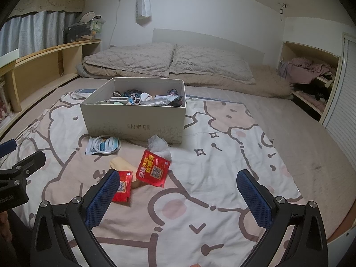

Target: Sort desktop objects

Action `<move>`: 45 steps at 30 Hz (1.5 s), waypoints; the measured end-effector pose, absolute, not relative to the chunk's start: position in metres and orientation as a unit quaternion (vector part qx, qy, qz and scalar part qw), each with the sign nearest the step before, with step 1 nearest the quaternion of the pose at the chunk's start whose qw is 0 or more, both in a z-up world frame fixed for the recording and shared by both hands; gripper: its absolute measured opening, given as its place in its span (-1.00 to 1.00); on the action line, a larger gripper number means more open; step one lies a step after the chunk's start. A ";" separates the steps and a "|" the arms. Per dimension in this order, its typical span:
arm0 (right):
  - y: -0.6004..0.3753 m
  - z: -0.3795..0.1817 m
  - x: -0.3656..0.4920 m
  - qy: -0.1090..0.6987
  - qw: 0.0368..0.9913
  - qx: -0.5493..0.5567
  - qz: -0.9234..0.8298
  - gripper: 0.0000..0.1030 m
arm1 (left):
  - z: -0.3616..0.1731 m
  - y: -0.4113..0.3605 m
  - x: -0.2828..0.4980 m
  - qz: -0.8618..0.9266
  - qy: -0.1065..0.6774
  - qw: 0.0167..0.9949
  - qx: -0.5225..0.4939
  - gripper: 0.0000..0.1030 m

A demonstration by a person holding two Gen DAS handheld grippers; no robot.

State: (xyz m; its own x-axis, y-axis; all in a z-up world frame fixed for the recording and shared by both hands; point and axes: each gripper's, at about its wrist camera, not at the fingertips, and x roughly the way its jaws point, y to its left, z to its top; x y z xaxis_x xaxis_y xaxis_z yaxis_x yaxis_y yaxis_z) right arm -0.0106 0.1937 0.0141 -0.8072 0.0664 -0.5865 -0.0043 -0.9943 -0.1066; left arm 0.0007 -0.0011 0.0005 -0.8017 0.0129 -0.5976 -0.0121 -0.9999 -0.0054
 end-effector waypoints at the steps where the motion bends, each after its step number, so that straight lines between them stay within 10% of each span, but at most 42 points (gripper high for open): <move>1: 0.194 0.013 -0.010 -0.050 0.018 -0.311 0.949 1.00 | 0.000 -0.001 0.000 0.949 -0.001 0.007 -0.317 1.00; 45: 0.190 -0.080 -0.148 0.004 -0.002 -0.449 0.893 1.00 | -0.049 0.012 -0.024 0.916 -0.031 0.060 -0.396 1.00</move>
State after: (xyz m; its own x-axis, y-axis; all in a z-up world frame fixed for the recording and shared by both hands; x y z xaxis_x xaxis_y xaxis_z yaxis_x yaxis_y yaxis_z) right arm -0.1476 0.1896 -0.0799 -0.5960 -0.0073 -0.8030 0.0003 -1.0000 0.0088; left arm -0.0243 0.0117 -0.0493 -0.6797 0.1352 -0.7209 -0.0864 -0.9908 -0.1044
